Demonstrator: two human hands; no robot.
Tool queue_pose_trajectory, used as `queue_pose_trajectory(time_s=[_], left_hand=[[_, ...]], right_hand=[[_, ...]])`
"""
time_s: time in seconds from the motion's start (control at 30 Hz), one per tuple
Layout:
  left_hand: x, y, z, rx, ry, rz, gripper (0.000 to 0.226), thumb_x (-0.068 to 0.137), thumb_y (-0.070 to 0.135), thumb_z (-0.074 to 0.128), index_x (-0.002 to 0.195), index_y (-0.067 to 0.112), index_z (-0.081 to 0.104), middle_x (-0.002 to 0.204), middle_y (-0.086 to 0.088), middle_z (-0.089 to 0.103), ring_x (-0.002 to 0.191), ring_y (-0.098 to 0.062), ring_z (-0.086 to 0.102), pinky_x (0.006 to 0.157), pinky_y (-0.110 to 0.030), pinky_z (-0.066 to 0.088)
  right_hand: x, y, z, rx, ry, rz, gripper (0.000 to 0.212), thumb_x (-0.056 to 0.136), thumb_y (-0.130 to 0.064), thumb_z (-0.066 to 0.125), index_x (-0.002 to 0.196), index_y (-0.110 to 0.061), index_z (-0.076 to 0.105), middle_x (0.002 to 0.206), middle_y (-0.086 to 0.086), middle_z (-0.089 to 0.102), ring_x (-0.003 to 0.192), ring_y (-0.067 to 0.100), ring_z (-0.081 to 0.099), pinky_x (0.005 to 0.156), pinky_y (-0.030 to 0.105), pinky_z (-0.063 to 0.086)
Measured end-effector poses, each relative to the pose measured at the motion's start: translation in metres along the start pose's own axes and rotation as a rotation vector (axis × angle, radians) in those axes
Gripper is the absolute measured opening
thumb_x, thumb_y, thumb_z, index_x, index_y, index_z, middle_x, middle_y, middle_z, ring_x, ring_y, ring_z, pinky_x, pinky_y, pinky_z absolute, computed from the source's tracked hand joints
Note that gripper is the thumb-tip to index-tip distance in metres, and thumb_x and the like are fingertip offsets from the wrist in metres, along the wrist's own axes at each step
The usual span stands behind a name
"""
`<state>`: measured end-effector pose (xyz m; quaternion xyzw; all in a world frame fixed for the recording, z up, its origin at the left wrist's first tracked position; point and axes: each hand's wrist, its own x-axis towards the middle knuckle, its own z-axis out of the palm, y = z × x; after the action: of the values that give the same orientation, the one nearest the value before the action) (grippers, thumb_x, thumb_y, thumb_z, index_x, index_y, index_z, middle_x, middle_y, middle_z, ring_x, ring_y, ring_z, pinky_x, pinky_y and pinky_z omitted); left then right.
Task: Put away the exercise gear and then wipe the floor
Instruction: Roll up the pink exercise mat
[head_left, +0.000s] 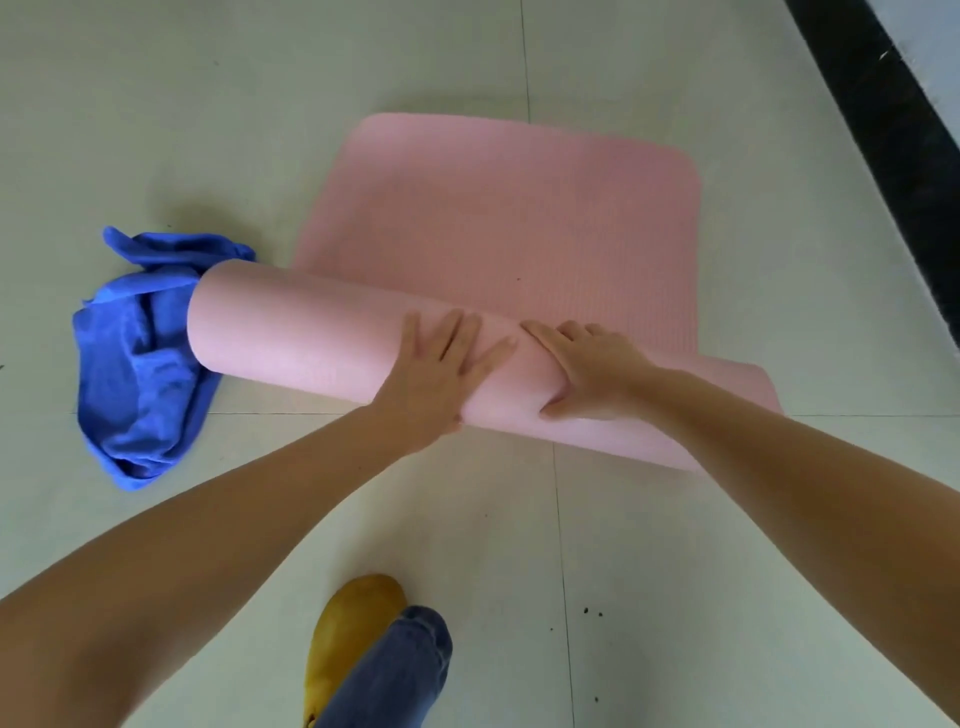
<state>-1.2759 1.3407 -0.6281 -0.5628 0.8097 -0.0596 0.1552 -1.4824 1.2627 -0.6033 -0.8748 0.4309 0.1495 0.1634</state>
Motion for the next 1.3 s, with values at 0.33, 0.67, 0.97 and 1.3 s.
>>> queue_pose_trajectory(time_s=[0.33, 0.67, 0.97, 1.3], left_hand=[[-0.065, 0.032, -0.014, -0.264, -0.108, 0.193, 0.098, 0.072, 0.056, 0.053, 0.145, 0.032, -0.008, 0.146, -0.019, 0.029, 0.13, -0.036, 0.033, 0.106, -0.049, 0.027], [-0.041, 0.051, -0.009, -0.079, -0.022, 0.182, 0.12, 0.054, 0.073, 0.07, 0.148, 0.023, 0.014, 0.153, -0.016, 0.025, 0.138, -0.038, 0.03, 0.099, -0.068, 0.029], [0.032, -0.013, -0.028, -0.12, 0.272, -0.023, 0.081, 0.078, 0.051, 0.064, 0.144, 0.019, 0.031, 0.145, -0.021, 0.04, 0.135, -0.034, 0.038, 0.102, -0.066, 0.026], [0.061, -0.008, -0.016, -0.129, -0.071, -0.083, 0.122, 0.073, 0.062, 0.064, 0.142, 0.024, -0.029, 0.157, -0.016, -0.012, 0.145, -0.033, -0.008, 0.106, -0.069, 0.007]], right_hand=[[-0.035, -0.001, 0.008, 0.411, -0.62, -0.109, 0.086, 0.072, -0.037, 0.079, 0.142, -0.038, 0.03, 0.131, -0.013, 0.05, 0.117, 0.011, 0.048, 0.101, 0.035, 0.038], [-0.036, 0.054, 0.017, 0.384, 0.266, 0.295, 0.042, 0.094, -0.013, 0.048, 0.136, -0.013, 0.048, 0.133, 0.014, 0.051, 0.122, 0.031, 0.048, 0.102, 0.035, 0.035], [-0.053, 0.038, 0.044, -0.096, 0.288, -0.018, 0.096, 0.075, -0.056, 0.062, 0.148, -0.02, 0.012, 0.156, 0.017, 0.018, 0.145, 0.035, 0.016, 0.106, 0.068, 0.012], [-0.002, 0.073, -0.004, 0.369, 0.585, 0.28, 0.06, 0.093, -0.03, 0.052, 0.145, -0.01, 0.03, 0.153, 0.012, 0.029, 0.138, 0.031, 0.03, 0.115, 0.044, 0.02]])
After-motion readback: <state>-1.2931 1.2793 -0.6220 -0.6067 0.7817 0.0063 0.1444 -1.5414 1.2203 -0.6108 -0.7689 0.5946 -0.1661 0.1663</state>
